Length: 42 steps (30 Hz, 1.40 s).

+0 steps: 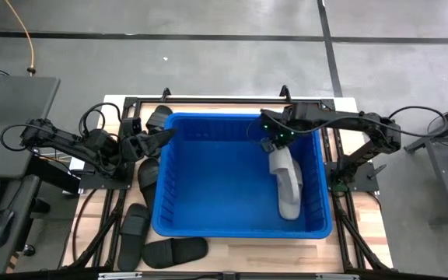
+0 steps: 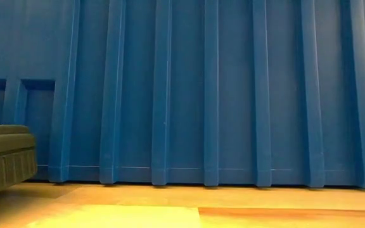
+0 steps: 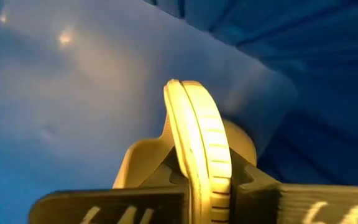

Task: Pick and place slides into bin
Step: Put the gray slide into the blue organizer bin

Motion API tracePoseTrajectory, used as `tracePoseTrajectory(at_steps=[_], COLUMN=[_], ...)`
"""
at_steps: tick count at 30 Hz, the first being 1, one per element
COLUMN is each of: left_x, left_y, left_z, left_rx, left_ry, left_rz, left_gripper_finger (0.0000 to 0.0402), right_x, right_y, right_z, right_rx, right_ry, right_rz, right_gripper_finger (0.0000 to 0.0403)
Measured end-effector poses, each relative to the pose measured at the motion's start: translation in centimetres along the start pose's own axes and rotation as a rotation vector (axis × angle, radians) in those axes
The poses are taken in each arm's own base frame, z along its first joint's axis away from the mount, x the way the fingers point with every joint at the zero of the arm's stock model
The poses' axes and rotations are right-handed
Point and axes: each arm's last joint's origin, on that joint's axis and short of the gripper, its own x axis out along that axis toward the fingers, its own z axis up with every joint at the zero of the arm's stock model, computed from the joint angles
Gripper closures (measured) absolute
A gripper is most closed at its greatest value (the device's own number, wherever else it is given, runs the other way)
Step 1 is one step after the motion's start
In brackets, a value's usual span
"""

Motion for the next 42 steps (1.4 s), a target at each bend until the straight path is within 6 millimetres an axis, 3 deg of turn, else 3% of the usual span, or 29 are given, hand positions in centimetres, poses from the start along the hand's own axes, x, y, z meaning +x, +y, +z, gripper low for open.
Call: tracePoseTrajectory(at_steps=[9, 13, 25, 31, 35, 42], left_x=[0.0, 0.0, 0.0, 0.0, 0.0, 0.0], left_y=[0.0, 0.0, 0.0, 0.0, 0.0, 0.0], left_z=[0.0, 0.0, 0.1, 0.1, 0.1, 0.1], left_rx=[-0.007, -0.007, -0.005, -0.005, -0.005, -0.005], left_ry=[-0.004, -0.004, -0.011, -0.011, -0.012, -0.012], left_rz=[-0.004, -0.004, 0.004, 0.004, 0.004, 0.004], left_gripper_finger=[0.0127, 0.0127, 0.0127, 0.0127, 0.0127, 0.0127], right_x=[4.5, 5.3, 5.1, 4.2, 3.4, 2.2], right_y=[-1.2, -1.7, -2.4, -2.2, -2.1, -2.1], right_z=[-1.1, -1.7, -2.5, -2.2, -1.9, -1.9], right_rx=[0.051, 0.076, 0.122, 0.119, 0.147, 0.135], right_ry=[0.133, 0.168, 0.283, 0.238, 0.241, 0.267], right_rz=[-0.02, -0.059, -0.126, -0.146, -0.138, -0.15], right_gripper_finger=[0.0395, 0.0378, 0.0241, 0.0183, 0.0163, 0.0166])
